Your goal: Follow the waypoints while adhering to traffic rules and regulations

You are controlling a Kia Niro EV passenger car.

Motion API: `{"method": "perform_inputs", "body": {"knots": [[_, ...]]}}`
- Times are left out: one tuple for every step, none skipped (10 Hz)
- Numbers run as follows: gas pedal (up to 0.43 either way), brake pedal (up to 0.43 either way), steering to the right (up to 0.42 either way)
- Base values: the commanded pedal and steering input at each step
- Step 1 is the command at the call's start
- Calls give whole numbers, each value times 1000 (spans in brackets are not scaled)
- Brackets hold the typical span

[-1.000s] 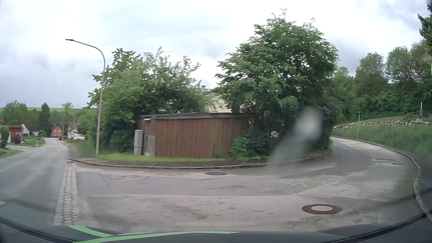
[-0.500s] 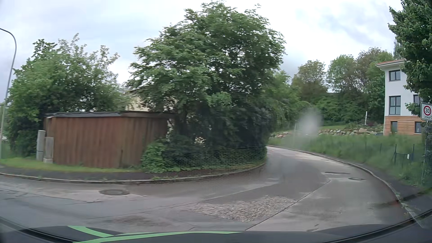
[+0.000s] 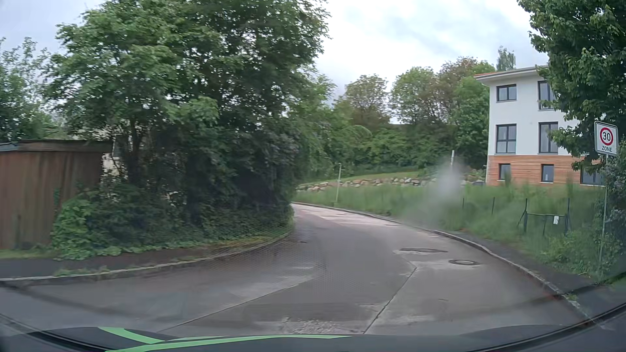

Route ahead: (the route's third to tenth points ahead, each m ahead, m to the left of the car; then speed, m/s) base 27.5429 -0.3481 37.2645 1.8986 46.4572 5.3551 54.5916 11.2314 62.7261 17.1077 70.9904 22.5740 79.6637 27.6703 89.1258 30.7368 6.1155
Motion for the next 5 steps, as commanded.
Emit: {"method": "perform_inputs", "body": {"knots": [[209,0,291],[311,0,262],[311,0,217],[311,0,182],[311,0,136]]}}
